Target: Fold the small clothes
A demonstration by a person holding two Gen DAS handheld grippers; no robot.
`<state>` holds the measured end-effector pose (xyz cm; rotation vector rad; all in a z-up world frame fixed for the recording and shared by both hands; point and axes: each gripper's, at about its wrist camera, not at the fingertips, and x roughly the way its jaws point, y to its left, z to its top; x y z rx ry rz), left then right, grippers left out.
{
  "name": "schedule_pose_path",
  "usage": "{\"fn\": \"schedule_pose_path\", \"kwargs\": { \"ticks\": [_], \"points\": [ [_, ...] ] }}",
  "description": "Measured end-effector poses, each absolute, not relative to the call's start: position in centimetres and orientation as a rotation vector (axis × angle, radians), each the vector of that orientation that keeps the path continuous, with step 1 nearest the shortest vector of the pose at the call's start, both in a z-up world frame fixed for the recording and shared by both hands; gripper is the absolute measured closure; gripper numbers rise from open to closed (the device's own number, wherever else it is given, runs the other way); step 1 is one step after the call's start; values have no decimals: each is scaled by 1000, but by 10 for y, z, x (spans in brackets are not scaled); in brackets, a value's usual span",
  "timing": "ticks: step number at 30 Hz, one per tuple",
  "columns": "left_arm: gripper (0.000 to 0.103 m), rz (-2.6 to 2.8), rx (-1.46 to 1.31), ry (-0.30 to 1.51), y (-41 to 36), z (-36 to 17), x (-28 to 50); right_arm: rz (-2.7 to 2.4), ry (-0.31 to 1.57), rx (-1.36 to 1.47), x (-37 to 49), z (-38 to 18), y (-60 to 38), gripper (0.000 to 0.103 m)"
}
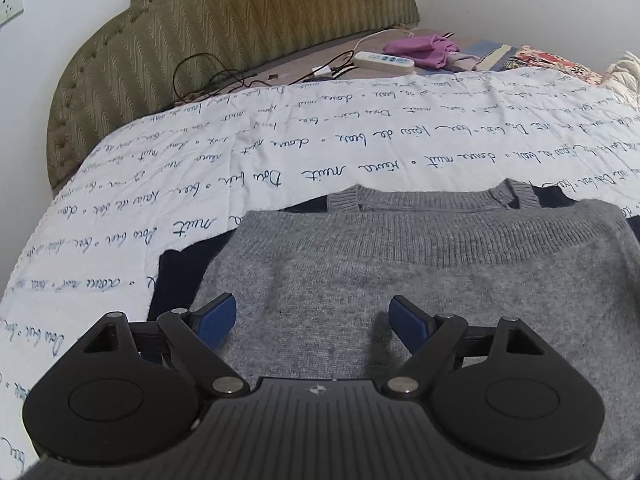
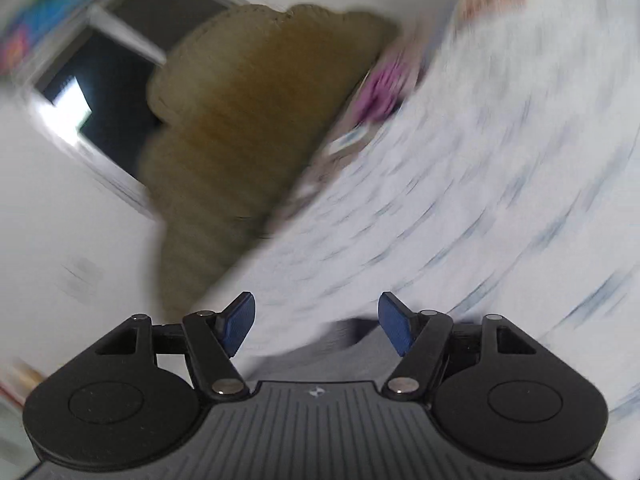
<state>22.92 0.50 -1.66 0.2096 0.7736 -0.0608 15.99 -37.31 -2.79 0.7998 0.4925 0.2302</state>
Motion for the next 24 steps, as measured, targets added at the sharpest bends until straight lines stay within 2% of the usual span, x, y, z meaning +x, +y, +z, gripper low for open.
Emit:
{"fn": "schedule_pose_path", "kwargs": {
  "ticks": [3, 6, 9, 12, 15, 19, 24],
  "points": [
    [17, -65, 184, 790, 3, -20, 230, 235, 568, 521, 161, -16, -330, 34],
    [17, -62, 180, 799, 1, -22, 228, 308, 659, 469, 171, -33, -297, 32],
    [17, -60, 173, 806, 3, -23, 227, 129, 757, 318, 186, -54, -274, 31],
    [17, -61, 163, 810, 6, -24, 226, 77, 713, 269, 173, -52, -266, 29],
    [17, -57, 154, 817, 7, -25, 226, 138, 662, 257, 160, -44, -251, 19],
    [17, -67, 143, 815, 8, -24, 220, 33, 747, 115, 176, -60, -237, 18],
    [17, -68, 146, 816, 12, -23, 212, 35, 682, 146, 153, -50, -236, 18]
  ]
}}
